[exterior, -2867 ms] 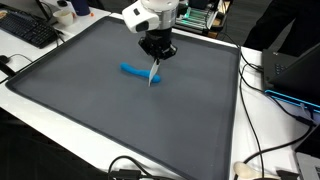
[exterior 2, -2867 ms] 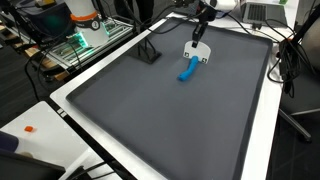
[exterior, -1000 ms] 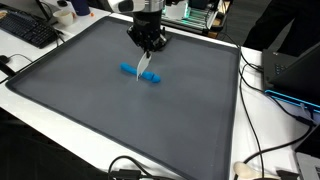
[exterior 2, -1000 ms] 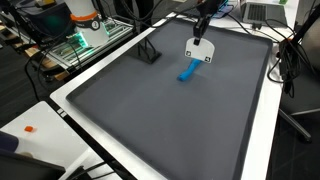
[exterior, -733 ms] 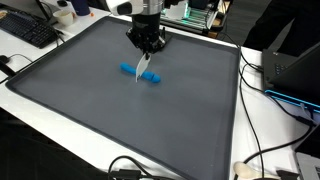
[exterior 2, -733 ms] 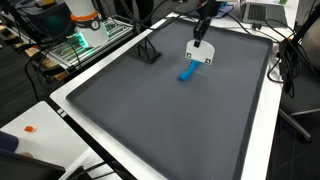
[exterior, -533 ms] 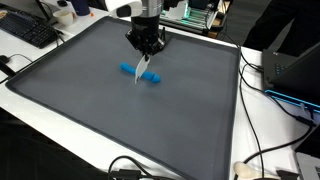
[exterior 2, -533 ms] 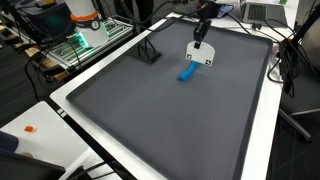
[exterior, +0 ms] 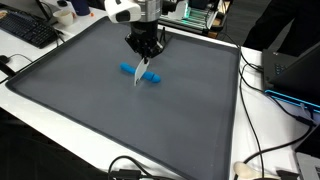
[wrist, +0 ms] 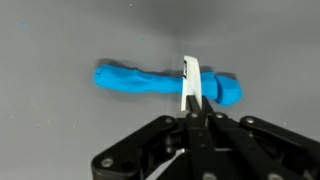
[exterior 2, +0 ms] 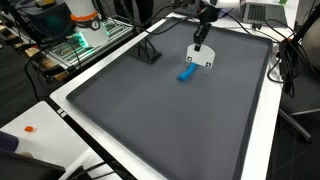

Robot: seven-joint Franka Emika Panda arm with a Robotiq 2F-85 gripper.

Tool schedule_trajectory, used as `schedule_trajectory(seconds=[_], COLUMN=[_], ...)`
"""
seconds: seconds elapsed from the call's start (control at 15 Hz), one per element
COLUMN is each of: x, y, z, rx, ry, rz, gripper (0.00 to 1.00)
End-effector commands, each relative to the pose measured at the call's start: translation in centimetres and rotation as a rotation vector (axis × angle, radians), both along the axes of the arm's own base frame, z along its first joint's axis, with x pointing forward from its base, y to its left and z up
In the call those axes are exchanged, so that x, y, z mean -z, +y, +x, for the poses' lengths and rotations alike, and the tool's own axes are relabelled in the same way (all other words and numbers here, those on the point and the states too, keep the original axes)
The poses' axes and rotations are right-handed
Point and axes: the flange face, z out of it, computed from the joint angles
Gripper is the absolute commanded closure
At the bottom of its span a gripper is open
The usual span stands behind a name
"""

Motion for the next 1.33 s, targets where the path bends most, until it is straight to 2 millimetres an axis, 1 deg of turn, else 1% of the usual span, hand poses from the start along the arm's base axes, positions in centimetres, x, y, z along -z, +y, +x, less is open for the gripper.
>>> schedule_trajectory(seconds=[0.0, 0.33, 0.67, 0.93, 1.27], x=[1.4, 2.4, 2.9, 3.0, 3.0], y=[-0.5, -0.3, -0.8, -1.3, -1.5], z=[-0.2, -0.3, -0.6, -1.0, -1.3], rx=[-0.003, -0.001, 0.008, 0.018, 0.026], ry=[0.002, 0.006, 0.037, 0.061, 0.095], rz=[0.005, 0.011, 0.004, 0.001, 0.01], gripper=[0.99, 0.99, 0.99, 0.99, 0.99])
